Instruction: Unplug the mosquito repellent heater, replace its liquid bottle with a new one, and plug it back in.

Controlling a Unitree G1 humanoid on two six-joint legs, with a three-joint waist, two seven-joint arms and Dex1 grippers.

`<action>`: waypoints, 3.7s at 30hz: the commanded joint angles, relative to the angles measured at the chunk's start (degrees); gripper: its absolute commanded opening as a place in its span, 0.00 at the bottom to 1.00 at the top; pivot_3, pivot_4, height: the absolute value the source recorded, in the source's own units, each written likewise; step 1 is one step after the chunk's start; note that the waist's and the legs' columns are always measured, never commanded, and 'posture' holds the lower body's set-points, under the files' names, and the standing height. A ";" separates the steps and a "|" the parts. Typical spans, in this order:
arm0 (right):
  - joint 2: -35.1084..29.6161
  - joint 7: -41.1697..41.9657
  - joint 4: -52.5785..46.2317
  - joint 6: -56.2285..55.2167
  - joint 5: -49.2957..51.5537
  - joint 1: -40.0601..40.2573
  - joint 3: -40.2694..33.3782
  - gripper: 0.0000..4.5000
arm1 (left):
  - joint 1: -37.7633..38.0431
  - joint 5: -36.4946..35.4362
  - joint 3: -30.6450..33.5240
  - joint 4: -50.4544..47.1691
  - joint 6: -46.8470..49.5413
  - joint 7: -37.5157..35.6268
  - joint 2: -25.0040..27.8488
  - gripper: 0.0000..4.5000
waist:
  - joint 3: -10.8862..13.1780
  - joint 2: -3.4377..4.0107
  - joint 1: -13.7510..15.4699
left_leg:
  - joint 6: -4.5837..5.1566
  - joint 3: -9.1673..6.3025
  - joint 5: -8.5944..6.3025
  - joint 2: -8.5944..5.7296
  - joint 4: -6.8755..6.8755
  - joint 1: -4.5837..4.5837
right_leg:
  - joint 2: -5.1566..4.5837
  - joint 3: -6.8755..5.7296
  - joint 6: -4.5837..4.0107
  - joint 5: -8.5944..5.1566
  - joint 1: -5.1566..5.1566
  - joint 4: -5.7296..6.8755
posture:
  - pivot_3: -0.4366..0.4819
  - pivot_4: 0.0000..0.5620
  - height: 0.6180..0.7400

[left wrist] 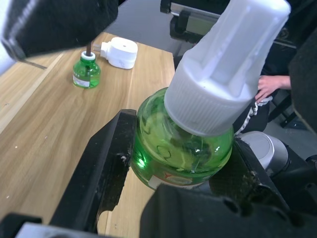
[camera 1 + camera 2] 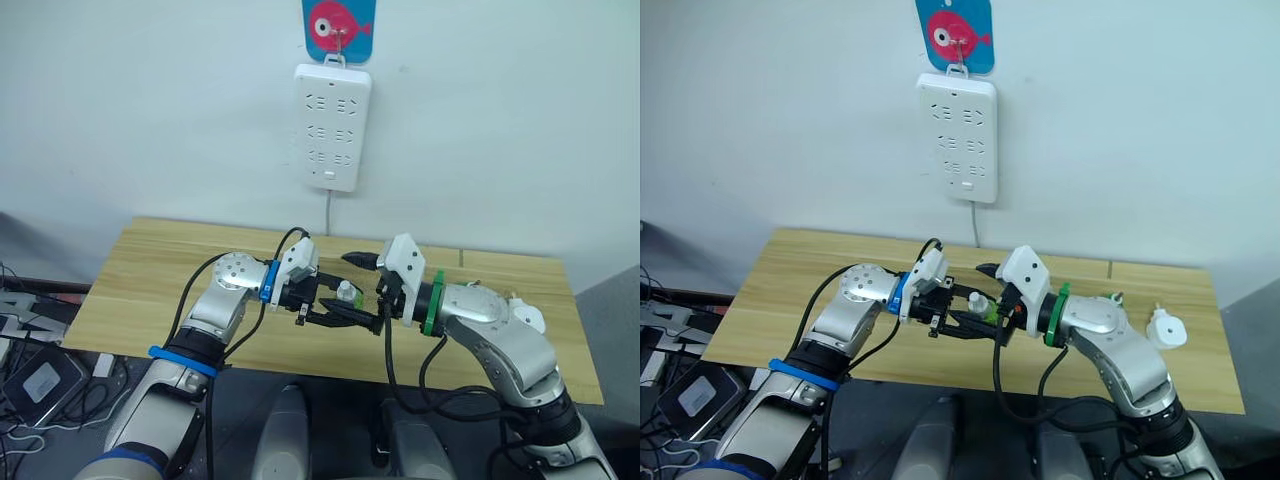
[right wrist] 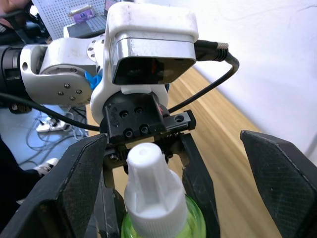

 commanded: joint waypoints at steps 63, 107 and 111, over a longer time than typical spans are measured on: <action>0.21 -2.31 5.21 -5.71 -5.03 -4.88 1.52 0.99 | -0.14 0.13 2.18 -1.80 2.74 2.33 -0.86 0.50 | -0.01 0.01 1.22 | 0.00 -0.02 0.01 0.10 0.06 0.03 | 0.14 0.01 -0.05 0.04 0.02 0.04 | 0.72 0.42 1.00; -14.35 5.70 -4.77 5.13 11.58 -1.72 -10.17 0.99 | 1.15 0.33 2.42 -2.55 2.34 2.15 -0.40 0.50 | -0.10 -0.01 -0.11 | 0.01 -0.05 0.02 0.08 0.09 0.06 | 0.11 -0.01 -0.24 0.16 0.04 0.15 | 0.72 0.37 1.00; -8.79 1.83 -5.80 9.59 16.98 -3.78 -10.13 0.86 | 0.43 0.53 2.19 -1.81 2.05 2.23 -1.15 0.50 | -0.15 -0.02 -0.30 | 0.01 -0.05 0.01 0.11 0.09 0.14 | 0.17 0.00 -0.24 0.16 0.02 0.36 | 0.71 0.36 1.00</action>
